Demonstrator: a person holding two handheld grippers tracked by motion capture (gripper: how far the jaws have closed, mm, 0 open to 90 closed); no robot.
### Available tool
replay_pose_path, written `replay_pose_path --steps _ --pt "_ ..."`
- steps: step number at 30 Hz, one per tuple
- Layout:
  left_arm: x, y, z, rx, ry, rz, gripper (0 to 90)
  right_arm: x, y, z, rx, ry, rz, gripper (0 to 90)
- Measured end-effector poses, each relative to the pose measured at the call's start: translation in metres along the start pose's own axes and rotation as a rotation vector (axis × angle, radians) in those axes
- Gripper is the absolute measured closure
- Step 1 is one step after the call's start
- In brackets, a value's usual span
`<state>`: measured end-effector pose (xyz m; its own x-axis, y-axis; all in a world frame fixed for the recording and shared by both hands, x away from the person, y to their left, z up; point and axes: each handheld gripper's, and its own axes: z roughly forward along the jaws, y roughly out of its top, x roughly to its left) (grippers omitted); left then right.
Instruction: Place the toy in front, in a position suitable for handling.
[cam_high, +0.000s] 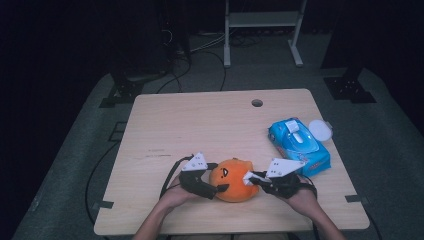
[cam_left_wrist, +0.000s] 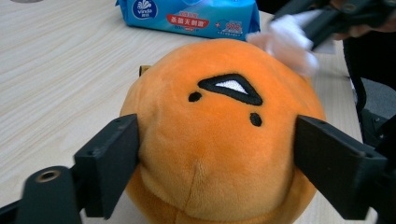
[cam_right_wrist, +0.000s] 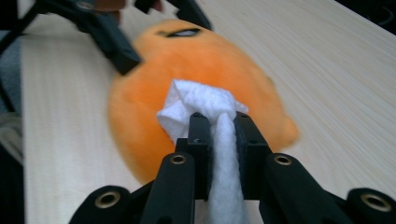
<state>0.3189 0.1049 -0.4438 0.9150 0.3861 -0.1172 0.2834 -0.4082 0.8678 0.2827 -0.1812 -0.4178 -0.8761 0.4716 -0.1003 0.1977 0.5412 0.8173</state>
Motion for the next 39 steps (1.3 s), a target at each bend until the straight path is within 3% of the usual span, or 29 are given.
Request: replay_pose_path --steps 3,11,16,21,24,25,26,28,29,30,35,39 --pt "0.001 -0.001 -0.001 0.003 0.004 0.009 19.6 0.006 0.002 0.003 -0.01 0.036 -0.004 78.4" --pt "-0.005 0.002 -0.001 0.005 0.011 0.046 17.7 0.009 0.001 0.005 -0.005 0.043 -0.008 78.4" --pt "-0.01 0.002 -0.002 0.06 0.041 0.119 26.4 0.003 0.001 0.002 -0.011 0.046 0.0 78.5" --pt "-0.005 -0.001 -0.005 0.043 0.016 0.096 25.3 -0.01 -0.007 -0.005 -0.003 0.012 0.039 78.5" --pt "-0.009 0.008 -0.007 0.001 0.01 0.09 15.4 -0.007 -0.007 -0.003 0.004 0.019 0.033 78.5" --pt "-0.012 0.012 -0.007 -0.035 0.004 0.1 15.4 -0.004 -0.006 -0.002 0.001 0.025 0.028 78.4" --pt "-0.013 0.014 -0.006 -0.04 0.004 0.108 16.2 0.0 -0.003 -0.001 -0.013 0.055 0.021 78.5" --pt "-0.018 0.014 -0.001 0.005 0.033 0.154 21.9 0.005 0.001 0.001 -0.027 0.093 0.009 78.4" --pt "-0.019 0.011 0.002 0.027 0.053 0.181 23.9 0.008 0.003 0.001 -0.02 0.089 -0.013 78.4" --pt "-0.018 0.01 0.002 0.021 0.051 0.173 25.6 0.009 0.004 0.001 -0.009 0.071 -0.034 78.4" --pt "-0.01 0.005 -0.002 0.02 0.043 0.128 28.1 -0.004 -0.004 -0.003 -0.018 0.072 0.025 78.4" --pt "-0.008 0.001 -0.005 0.015 0.029 0.118 28.3 0.0 -0.004 -0.005 -0.026 0.127 0.013 78.4"
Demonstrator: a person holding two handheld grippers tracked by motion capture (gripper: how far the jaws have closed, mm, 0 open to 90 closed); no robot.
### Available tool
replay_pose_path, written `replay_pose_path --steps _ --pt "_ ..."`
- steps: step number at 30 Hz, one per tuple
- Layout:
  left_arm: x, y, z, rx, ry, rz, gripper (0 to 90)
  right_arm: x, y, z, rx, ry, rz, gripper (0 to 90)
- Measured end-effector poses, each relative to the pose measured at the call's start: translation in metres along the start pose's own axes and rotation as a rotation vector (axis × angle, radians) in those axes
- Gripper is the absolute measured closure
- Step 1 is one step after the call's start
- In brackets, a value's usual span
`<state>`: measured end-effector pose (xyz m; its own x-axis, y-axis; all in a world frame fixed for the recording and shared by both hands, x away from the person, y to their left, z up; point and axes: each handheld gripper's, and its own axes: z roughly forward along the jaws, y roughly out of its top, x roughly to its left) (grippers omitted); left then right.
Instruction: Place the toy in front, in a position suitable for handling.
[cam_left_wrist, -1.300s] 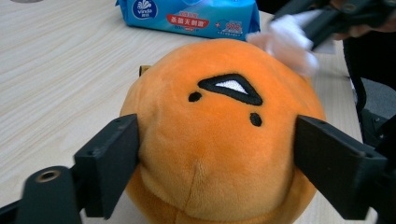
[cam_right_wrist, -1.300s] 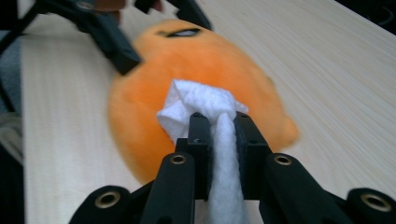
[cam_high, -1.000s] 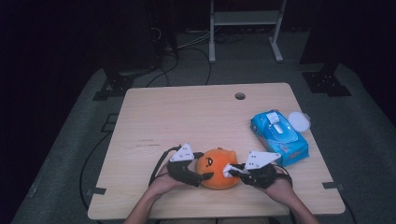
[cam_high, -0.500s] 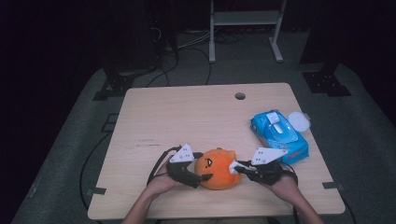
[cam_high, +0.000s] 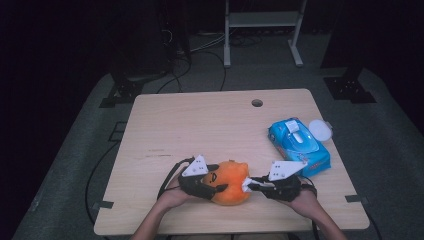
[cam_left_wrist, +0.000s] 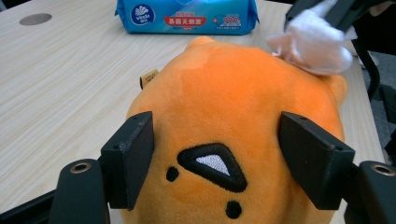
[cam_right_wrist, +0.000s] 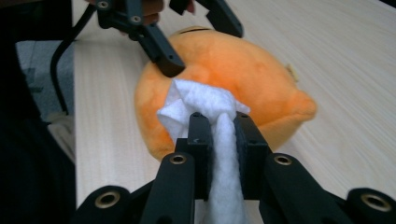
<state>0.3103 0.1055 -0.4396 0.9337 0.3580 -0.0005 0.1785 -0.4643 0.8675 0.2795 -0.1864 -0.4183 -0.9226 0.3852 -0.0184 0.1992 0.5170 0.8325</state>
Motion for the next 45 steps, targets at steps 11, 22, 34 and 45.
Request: replay_pose_path --steps 11,22,34,45 --pt "-0.005 -0.001 0.002 0.001 -0.054 0.06 32.7 -0.029 0.0 0.016 -0.031 -0.194 0.122 78.3" --pt "-0.005 -0.002 0.002 -0.005 -0.032 0.035 29.0 -0.008 -0.01 0.003 0.035 -0.017 0.052 77.8" --pt "-0.019 0.004 0.007 0.007 -0.087 0.141 31.1 -0.024 -0.001 0.006 -0.046 -0.115 0.15 77.5" --pt "-0.001 0.007 0.006 0.029 -0.094 -0.06 9.0 -0.006 0.003 0.008 -0.016 -0.068 0.047 77.8"
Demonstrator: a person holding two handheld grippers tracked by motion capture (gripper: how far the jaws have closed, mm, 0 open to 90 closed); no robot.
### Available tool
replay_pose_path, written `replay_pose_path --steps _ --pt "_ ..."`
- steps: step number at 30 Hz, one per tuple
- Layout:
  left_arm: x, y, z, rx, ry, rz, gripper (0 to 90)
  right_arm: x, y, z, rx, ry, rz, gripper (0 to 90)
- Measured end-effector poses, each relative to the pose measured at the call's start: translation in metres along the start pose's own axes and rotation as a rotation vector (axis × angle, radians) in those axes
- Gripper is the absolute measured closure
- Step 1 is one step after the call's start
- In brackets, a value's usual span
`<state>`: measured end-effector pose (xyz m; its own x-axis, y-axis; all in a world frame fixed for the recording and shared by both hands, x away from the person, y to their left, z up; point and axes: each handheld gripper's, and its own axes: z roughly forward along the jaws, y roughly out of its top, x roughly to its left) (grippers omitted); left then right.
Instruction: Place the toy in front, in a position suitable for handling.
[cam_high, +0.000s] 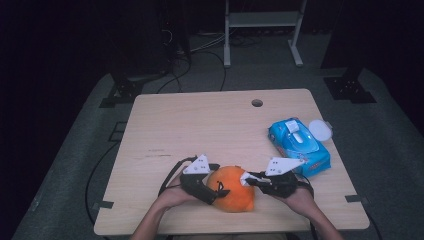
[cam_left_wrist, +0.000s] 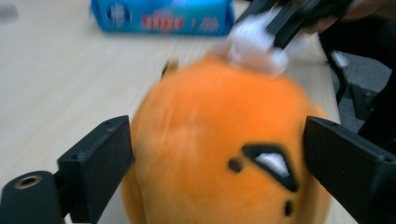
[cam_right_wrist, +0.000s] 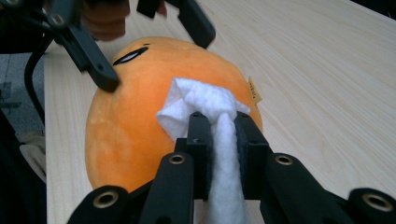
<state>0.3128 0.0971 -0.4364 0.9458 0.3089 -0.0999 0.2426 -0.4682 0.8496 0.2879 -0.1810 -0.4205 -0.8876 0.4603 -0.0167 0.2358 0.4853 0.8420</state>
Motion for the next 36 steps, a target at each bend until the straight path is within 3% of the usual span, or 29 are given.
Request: replay_pose_path --steps 1,2,5,8,10,12,16,20,25,27,30,31,32,36 --pt "0.0 -0.002 0.003 -0.002 -0.005 -0.014 9.1 -0.001 0.0 0.0 0.002 -0.001 0.006 77.8" --pt "-0.003 -0.002 0.006 0.001 0.004 0.001 10.7 -0.003 -0.001 0.0 0.005 -0.006 0.012 77.8" --pt "-0.011 0.004 0.004 0.001 0.08 0.078 30.6 -0.008 0.0 0.001 0.002 -0.024 0.034 77.9" --pt "-0.02 0.012 0.004 -0.077 0.215 0.157 40.7 -0.014 0.003 -0.002 -0.024 -0.071 0.049 77.9" --pt "-0.025 0.017 0.01 -0.079 0.301 0.234 40.5 -0.018 0.007 -0.005 -0.066 -0.098 0.074 77.9" --pt "-0.025 0.014 0.017 -0.071 0.291 0.24 38.2 -0.02 0.009 -0.006 -0.087 -0.106 0.086 77.9" --pt "-0.029 0.007 0.016 -0.062 0.282 0.313 35.4 -0.02 0.002 -0.001 -0.05 -0.108 0.084 77.9" --pt "-0.035 0.002 0.015 -0.066 0.252 0.357 32.9 -0.028 -0.005 -0.005 -0.013 -0.154 0.11 77.9" --pt "-0.035 0.006 0.013 -0.062 0.179 0.312 29.8 -0.016 0.004 -0.004 -0.065 -0.1 0.104 77.9" --pt "-0.028 0.009 0.007 -0.079 0.163 0.239 23.8 -0.011 0.008 0.0 -0.056 -0.094 0.078 78.2" --pt "-0.012 0.012 -0.005 -0.128 0.182 0.108 15.5 -0.009 0.005 0.004 -0.042 -0.07 0.066 78.3" --pt "-0.009 0.011 -0.006 -0.124 0.168 0.082 17.4 -0.008 0.005 0.003 -0.036 -0.067 0.055 78.3" --pt "-0.009 0.01 -0.004 -0.111 0.146 0.075 22.6 -0.007 0.006 0.002 -0.035 -0.069 0.049 78.3" --pt "-0.021 0.006 0.006 -0.089 0.132 0.141 31.6 -0.004 0.011 0.001 -0.052 -0.065 0.06 78.3"
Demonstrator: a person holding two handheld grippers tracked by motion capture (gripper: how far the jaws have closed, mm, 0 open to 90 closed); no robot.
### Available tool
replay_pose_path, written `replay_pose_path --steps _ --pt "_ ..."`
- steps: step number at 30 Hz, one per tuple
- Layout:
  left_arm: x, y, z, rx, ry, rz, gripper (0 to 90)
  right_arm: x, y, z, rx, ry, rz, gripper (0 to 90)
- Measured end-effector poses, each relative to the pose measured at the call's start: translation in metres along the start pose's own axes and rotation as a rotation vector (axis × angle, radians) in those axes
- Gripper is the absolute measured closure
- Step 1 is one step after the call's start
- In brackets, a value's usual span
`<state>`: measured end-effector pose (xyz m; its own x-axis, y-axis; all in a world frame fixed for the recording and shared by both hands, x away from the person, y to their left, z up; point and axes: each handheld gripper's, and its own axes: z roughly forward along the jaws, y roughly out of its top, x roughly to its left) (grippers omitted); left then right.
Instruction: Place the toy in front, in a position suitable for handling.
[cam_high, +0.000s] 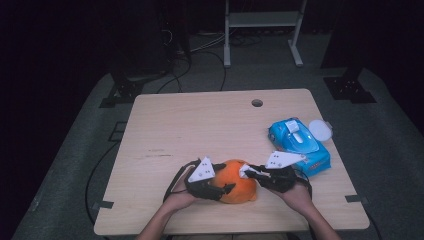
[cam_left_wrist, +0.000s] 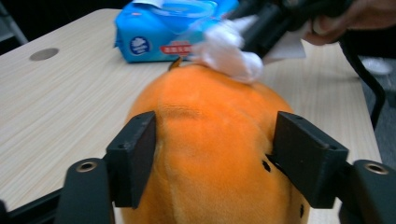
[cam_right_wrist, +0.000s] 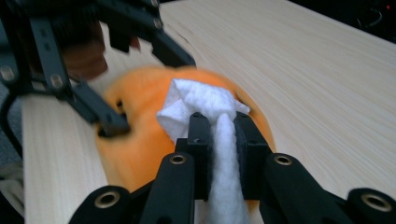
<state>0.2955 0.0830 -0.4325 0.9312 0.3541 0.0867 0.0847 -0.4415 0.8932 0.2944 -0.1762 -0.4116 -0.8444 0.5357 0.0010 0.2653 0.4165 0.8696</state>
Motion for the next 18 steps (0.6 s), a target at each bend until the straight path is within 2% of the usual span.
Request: replay_pose_path --steps 3,5,10,13,15,18 --pt "-0.006 0.002 -0.001 0.018 -0.008 0.06 33.2 0.007 0.006 0.003 -0.02 0.008 -0.023 78.2" --pt "-0.006 0.001 -0.003 0.021 -0.017 0.069 33.8 0.008 0.008 0.003 -0.006 0.002 -0.05 78.2" --pt "-0.006 0.0 -0.004 0.007 -0.041 0.067 34.2 -0.007 0.0 -0.004 0.011 -0.043 -0.013 78.3" --pt "-0.011 0.003 -0.001 0.013 -0.048 0.089 32.6 -0.013 -0.005 -0.007 0.014 -0.047 0.028 78.4" --pt "-0.015 0.004 0.003 0.026 -0.045 0.121 30.5 -0.004 -0.001 -0.007 0.008 -0.057 -0.005 78.4" --pt "-0.017 0.005 0.003 0.036 -0.042 0.134 30.2 0.01 0.008 -0.002 -0.019 -0.017 -0.039 78.4"
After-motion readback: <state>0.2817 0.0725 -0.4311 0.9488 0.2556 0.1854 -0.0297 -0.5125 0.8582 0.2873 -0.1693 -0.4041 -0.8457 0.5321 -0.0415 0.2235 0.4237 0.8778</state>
